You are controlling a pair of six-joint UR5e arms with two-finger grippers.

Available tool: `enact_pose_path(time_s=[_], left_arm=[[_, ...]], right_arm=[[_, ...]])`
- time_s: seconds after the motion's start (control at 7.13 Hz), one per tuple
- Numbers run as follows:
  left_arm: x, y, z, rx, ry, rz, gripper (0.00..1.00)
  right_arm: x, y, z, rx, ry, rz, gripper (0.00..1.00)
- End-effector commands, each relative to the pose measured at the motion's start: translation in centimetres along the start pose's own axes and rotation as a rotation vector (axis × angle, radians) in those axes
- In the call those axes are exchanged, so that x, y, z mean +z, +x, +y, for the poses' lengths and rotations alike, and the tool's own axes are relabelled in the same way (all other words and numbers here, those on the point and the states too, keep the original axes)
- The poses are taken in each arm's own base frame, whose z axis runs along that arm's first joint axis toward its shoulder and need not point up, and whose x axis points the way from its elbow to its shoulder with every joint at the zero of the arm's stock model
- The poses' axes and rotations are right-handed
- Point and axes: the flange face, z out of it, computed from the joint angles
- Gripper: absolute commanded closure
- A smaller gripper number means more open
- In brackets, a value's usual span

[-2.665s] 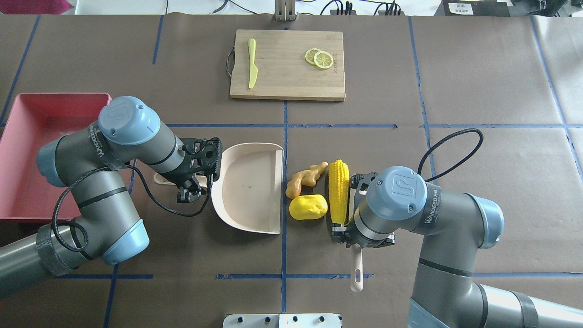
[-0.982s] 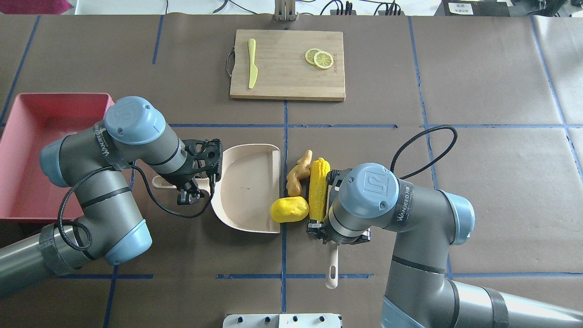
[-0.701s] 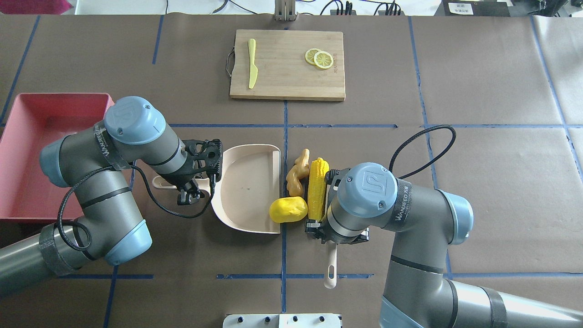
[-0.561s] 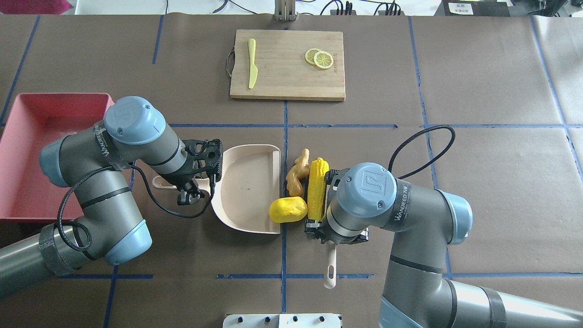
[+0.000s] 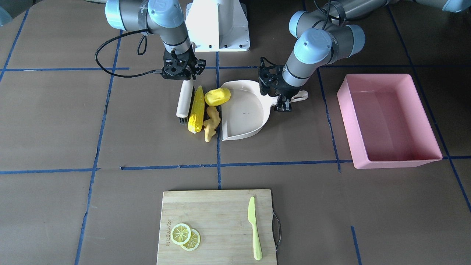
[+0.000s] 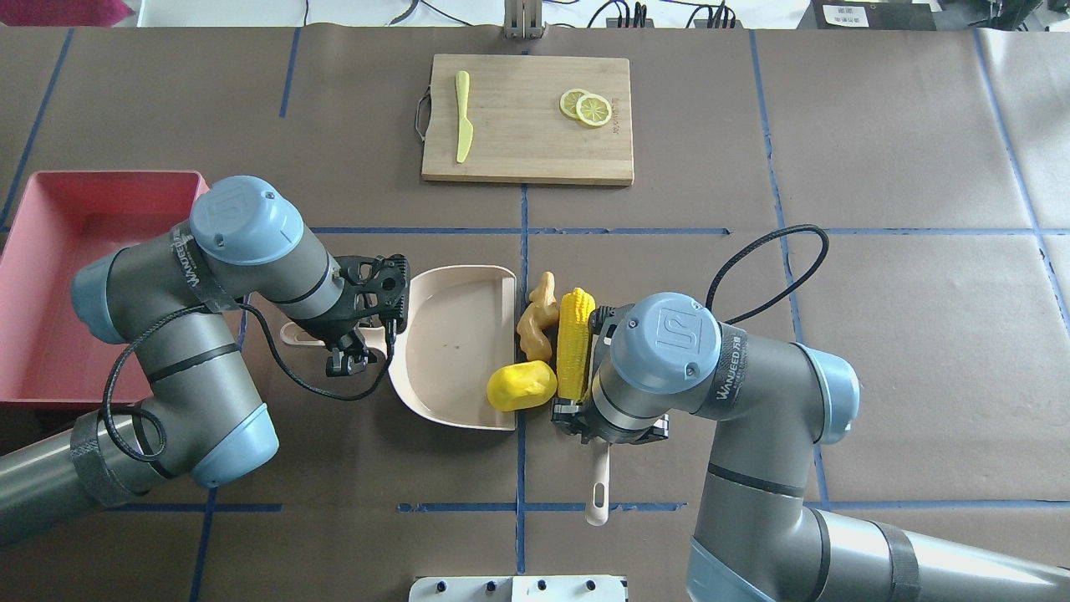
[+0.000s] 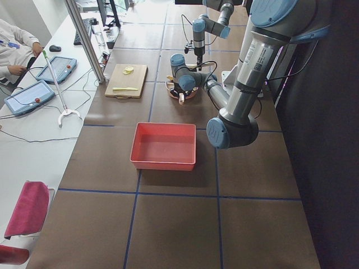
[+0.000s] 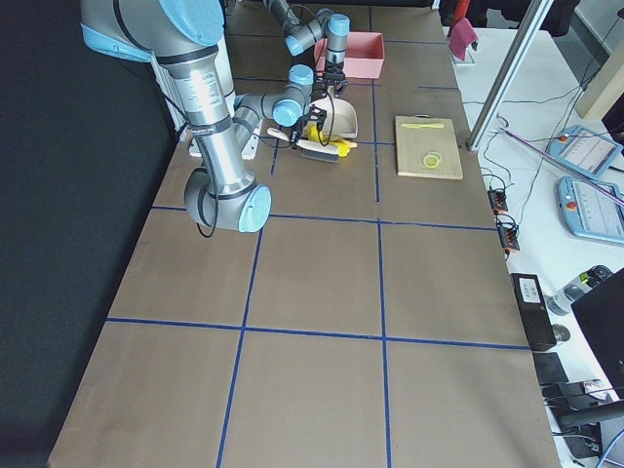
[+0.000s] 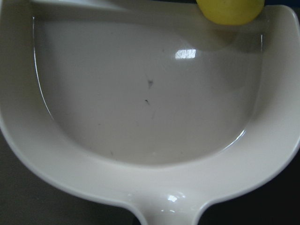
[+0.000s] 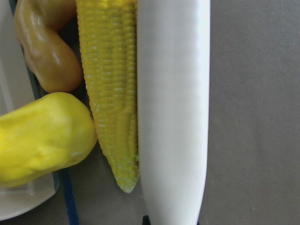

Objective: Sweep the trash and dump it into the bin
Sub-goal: 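Sweep the corn, squash and ginger toward the dustpan with the brush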

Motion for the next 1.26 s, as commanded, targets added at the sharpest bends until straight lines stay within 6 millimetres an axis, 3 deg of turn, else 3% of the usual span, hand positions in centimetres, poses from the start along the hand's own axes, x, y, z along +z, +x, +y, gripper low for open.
enact_pose_path(time_s=[0.0,0.28,0.56,1.12], left_arm=[[0.0,0.0,0.0,-0.007,0.0,0.0,0.99],[0.0,0.0,-0.1,-0.011,0.001,0.0,0.99],[0.0,0.1,-0.1,-0.01,0.001,0.001,0.99],[0.0,0.0,-0.1,-0.011,0.001,0.0,0.99]], right_arm=[[-0.3,-0.6,-0.1,0.009,0.003,-0.012,1.0],[-0.3,-0.7,-0.1,0.008,0.005,-0.012,1.0],[0.6,-4.5,-0.8,0.038,0.003,-0.015,1.0],[-0.2,-6.0,-0.6,0.027,0.005,-0.035,1.0]])
